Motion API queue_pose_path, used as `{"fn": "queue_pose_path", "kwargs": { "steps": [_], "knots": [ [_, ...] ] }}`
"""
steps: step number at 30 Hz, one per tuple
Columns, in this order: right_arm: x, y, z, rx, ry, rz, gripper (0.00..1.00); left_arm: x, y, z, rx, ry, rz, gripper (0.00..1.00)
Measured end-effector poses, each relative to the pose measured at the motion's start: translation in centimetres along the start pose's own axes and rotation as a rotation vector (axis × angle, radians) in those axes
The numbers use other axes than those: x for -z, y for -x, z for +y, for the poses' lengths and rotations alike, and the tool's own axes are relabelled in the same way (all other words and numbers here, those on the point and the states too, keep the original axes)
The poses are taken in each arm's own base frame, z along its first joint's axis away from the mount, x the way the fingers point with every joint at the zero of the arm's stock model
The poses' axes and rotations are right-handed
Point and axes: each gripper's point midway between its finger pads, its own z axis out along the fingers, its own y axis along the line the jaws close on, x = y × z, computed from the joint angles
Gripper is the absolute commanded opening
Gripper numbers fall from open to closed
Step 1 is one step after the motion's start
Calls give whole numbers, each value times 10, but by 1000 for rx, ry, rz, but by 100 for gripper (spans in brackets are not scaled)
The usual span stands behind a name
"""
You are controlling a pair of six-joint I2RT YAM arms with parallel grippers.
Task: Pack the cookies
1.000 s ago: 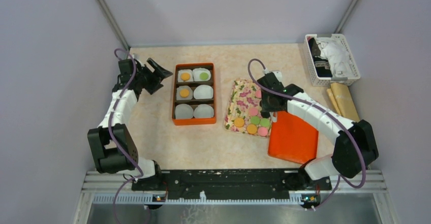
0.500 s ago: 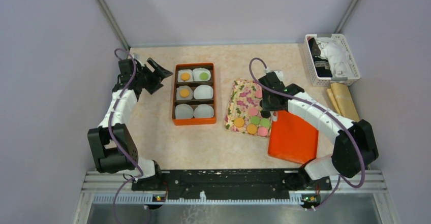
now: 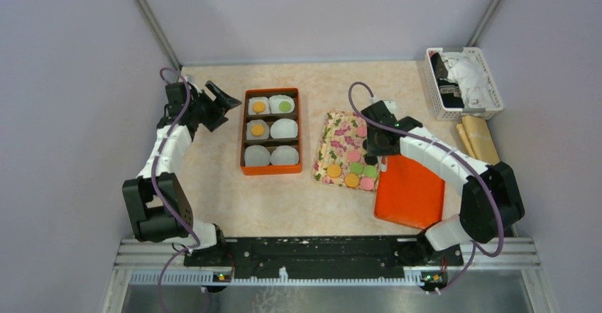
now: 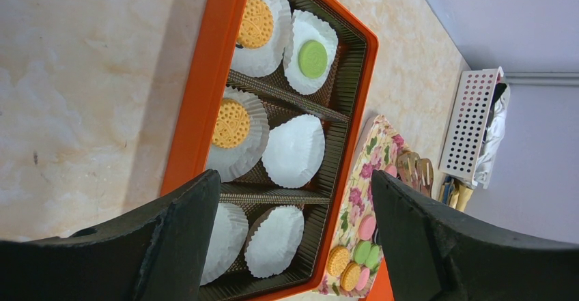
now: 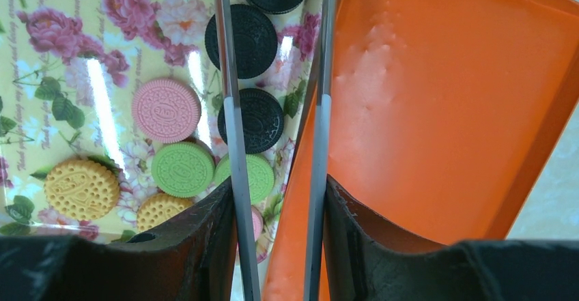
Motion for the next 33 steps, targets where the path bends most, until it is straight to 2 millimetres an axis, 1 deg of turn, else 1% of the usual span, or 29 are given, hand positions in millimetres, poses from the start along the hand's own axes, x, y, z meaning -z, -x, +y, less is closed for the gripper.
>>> {"fn": "queue_pose_path", "kwargs": {
  "steps": [3,6,9,13,16,20,23,25,27,29,30,31,33],
  "knots": [
    [-3,-1,0,-4,2,7,37,0,0,0,0,0,0,87],
    [-5,0,2,-8,7,3,29,0,0,0,0,0,0,87],
    [-5,1,4,-9,18,3,24,0,0,0,0,1,0,87],
    [-3,4,9,-10,45,1,22,0,0,0,0,0,0,87],
    [2,13,14,-13,71,-13,22,0,0,0,0,1,0,87],
    [15,27,29,6,123,-47,22,0,0,0,0,2,0,87],
    [30,36,49,46,173,-85,21,0,0,0,0,2,-1,86],
    [47,43,69,85,224,-121,21,0,0,1,-1,3,-1,86],
    [64,50,92,126,281,-157,22,0,0,1,-3,7,-3,87],
    [81,57,120,175,341,-194,21,0,1,3,-5,15,-5,87],
    [90,61,142,210,382,-216,21,0,1,4,-6,21,-8,87],
    [90,62,143,212,385,-218,22,0,1,5,-9,26,-10,87],
    [95,60,165,258,415,-220,22,0,2,7,-16,31,-13,87]
  ]
}}
